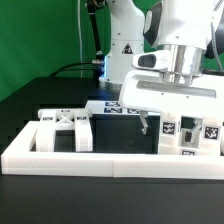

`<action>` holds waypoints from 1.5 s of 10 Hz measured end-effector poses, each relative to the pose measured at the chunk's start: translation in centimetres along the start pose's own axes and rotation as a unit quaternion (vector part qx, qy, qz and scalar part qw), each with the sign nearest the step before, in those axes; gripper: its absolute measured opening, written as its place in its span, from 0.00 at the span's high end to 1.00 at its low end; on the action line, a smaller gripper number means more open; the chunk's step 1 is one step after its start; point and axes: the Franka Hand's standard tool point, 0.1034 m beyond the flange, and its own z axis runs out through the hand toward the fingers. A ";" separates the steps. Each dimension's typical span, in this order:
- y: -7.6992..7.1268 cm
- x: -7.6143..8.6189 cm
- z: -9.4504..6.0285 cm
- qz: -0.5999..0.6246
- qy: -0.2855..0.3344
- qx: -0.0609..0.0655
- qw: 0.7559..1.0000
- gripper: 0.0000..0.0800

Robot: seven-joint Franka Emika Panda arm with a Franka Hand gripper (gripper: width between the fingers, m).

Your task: Assemble chair

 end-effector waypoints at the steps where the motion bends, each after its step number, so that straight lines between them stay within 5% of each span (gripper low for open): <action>1: -0.1 -0.1 0.1 -0.001 -0.001 0.000 1.000 0.19; 3: -0.1 -0.1 0.1 -0.001 -0.001 0.000 1.000 0.23; 4: -0.1 -0.1 0.1 -0.001 -0.001 0.000 1.000 0.45; 5: -0.1 0.0 0.0 -0.001 0.001 0.001 1.000 0.45; 6: -0.1 0.0 0.0 -0.001 0.001 0.001 1.000 0.58; 11: 0.2 0.4 -0.6 0.000 -0.002 0.001 1.000 0.58; 15: 1.2 1.8 -5.3 0.001 -0.030 0.012 0.999 0.58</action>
Offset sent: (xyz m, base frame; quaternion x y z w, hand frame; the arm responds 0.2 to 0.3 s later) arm 0.0000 0.0000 0.0000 0.0000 0.0000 0.0000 1.0000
